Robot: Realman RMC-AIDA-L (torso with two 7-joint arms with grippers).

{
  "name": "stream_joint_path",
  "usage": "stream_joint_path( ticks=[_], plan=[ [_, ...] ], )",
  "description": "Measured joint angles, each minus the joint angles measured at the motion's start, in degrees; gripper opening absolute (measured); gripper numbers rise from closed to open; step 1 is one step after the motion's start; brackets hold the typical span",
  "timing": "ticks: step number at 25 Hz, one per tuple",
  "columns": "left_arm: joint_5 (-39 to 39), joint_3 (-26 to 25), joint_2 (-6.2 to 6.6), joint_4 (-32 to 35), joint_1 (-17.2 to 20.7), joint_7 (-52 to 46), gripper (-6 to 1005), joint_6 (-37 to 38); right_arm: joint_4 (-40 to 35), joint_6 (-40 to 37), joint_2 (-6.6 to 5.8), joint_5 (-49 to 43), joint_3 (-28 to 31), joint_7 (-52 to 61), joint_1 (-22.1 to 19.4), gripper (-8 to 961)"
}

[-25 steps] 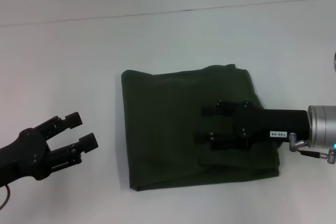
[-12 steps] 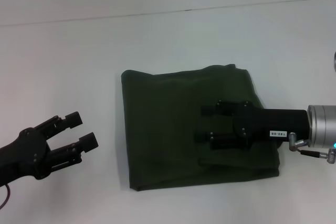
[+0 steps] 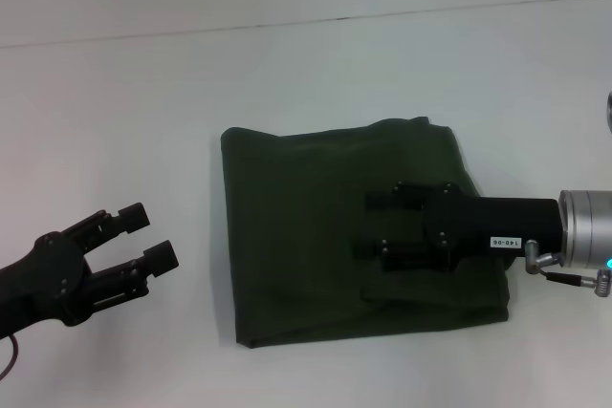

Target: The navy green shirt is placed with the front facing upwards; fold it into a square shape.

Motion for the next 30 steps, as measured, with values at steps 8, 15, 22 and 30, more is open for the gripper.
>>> stream_joint_path(
  ticks=[8, 15, 22, 30],
  plan=[
    [0.04, 0.01, -0.08, 0.00, 0.00, 0.04, 917, 0.00, 0.00, 0.05, 0.00, -0.02, -0.12, 0.06, -0.01, 899],
    [0.83, -0.23, -0.16, 0.00, -0.18, 0.04, 917, 0.01, 0.08, 0.05, 0.02, -0.18, -0.09, 0.08, -0.01, 900],
    [0.88, -0.33, -0.17, -0.01, -0.26, 0.02, 917, 0.01, 0.09, 0.05, 0.09, -0.24, -0.13, 0.18, -0.01, 900],
    [1.03, -0.23, -0.18, -0.01, -0.51, -0.01, 917, 0.01, 0.09, 0.20, 0.09, -0.08, -0.21, 0.19, 0.05, 899]
  ],
)
